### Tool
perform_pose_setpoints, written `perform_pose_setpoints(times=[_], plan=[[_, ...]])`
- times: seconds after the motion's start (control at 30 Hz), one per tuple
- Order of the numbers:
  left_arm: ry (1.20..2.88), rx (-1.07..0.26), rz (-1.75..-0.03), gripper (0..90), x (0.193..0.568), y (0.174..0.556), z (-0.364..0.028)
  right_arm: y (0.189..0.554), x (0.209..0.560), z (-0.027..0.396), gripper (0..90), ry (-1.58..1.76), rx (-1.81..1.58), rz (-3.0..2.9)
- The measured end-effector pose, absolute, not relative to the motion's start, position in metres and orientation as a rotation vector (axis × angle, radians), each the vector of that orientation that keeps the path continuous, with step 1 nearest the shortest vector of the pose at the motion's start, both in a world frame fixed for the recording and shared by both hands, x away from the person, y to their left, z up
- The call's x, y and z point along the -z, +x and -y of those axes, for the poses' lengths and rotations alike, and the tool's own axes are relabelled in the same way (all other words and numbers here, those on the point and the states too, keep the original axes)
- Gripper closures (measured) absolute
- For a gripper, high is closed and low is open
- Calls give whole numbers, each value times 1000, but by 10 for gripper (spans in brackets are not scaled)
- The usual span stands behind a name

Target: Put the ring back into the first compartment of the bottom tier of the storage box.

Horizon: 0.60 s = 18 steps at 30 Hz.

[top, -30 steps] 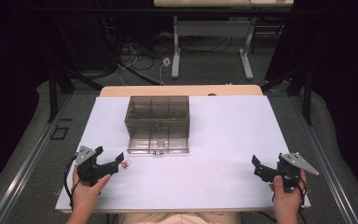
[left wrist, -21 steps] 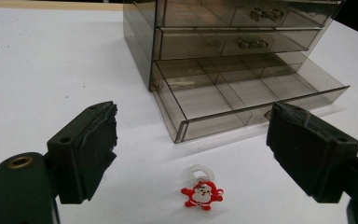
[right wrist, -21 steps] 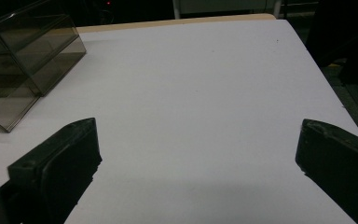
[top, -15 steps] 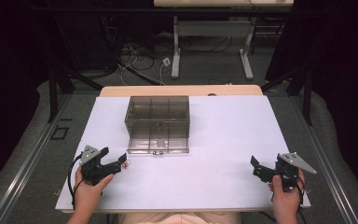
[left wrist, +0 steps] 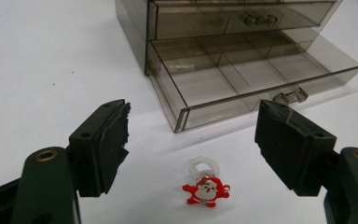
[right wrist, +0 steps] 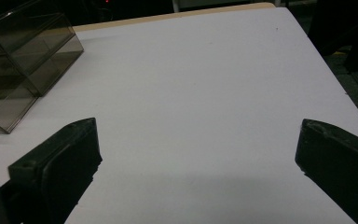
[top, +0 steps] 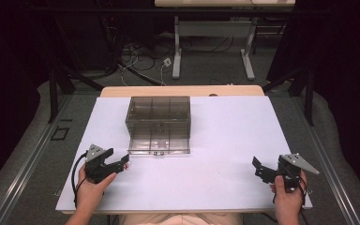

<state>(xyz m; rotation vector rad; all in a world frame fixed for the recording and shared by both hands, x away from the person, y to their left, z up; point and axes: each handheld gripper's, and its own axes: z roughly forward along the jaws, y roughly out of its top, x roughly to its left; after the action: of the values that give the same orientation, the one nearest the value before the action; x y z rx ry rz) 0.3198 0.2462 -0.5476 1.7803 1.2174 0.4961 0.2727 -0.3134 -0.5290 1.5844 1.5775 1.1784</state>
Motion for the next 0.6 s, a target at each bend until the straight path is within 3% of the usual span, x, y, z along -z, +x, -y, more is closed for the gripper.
perform_pose_setpoints(times=[0.6], plan=[[1847, -422, -1310, 368, 554, 318, -239, 275, 533, 312, 0, 1591, -1165, -1598]])
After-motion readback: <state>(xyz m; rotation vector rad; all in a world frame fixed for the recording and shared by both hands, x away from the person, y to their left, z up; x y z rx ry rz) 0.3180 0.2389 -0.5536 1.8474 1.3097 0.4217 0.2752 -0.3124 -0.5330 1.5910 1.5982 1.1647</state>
